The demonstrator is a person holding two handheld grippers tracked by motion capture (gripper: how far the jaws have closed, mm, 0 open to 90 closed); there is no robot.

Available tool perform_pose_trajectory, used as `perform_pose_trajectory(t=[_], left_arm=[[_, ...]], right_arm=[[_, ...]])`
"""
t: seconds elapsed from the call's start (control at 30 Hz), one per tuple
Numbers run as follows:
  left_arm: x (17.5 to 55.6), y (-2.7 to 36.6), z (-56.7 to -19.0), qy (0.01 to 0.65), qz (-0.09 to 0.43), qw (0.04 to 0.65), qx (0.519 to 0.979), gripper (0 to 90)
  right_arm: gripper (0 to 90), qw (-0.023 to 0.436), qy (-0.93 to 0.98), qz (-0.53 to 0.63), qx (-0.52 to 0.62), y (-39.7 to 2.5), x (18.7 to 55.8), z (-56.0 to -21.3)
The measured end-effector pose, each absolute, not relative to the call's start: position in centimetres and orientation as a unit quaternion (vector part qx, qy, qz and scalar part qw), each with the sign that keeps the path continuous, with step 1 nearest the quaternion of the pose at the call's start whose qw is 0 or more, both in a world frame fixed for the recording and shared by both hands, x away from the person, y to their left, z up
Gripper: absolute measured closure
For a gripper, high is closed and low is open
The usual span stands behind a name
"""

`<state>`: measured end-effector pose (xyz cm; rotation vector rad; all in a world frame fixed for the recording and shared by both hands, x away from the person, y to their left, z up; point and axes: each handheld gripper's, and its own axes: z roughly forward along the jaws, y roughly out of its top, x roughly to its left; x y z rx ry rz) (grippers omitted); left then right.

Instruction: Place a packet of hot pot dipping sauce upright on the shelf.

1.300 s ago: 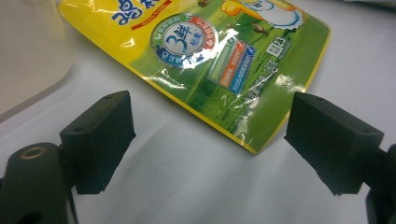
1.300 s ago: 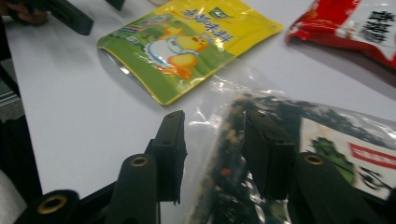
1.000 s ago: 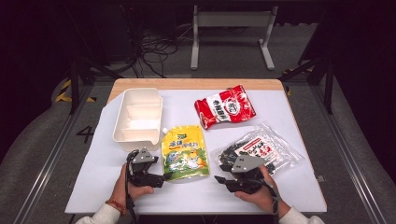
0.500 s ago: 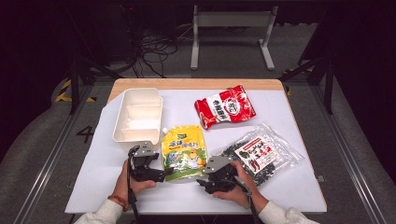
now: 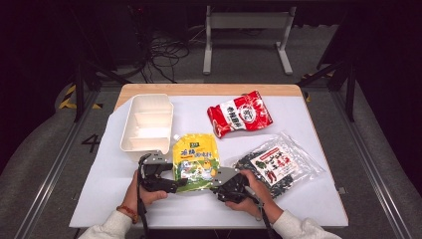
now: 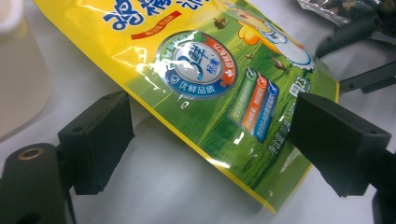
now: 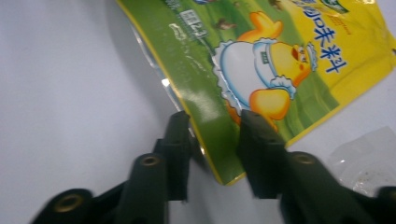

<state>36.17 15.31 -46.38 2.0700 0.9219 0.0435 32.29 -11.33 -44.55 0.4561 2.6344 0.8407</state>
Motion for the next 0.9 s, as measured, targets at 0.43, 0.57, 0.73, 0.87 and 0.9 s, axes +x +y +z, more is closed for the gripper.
perform_pose_trajectory(t=[0.43, 0.57, 0.73, 0.87, 0.9], left_arm=[[37.1, 14.7, -46.4, 0.383, -0.013, 0.424, 0.821, 17.5], [37.2, 15.2, -46.4, 0.390, -0.017, 0.436, 0.811, 27.0], [37.1, 15.7, -46.1, 0.392, -0.012, 0.441, 0.807, 45.4], [37.0, 15.6, -45.9, 0.387, 0.001, 0.437, 0.812, 51.8], [36.9, 15.6, -45.9, 0.387, 0.003, 0.436, 0.812, 52.0]], right_arm=[[82.1, 0.123, 0.931, 0.307, 0.155, -12.0, 32.6, -44.3], [57.2, 0.148, 0.923, 0.311, 0.174, -12.3, 32.7, -44.3], [52.9, 0.149, 0.921, 0.311, 0.178, -12.2, 33.2, -44.8], [52.4, 0.143, 0.920, 0.315, 0.181, -12.3, 33.1, -44.5], [52.2, 0.138, 0.921, 0.318, 0.181, -12.4, 33.1, -44.5]])
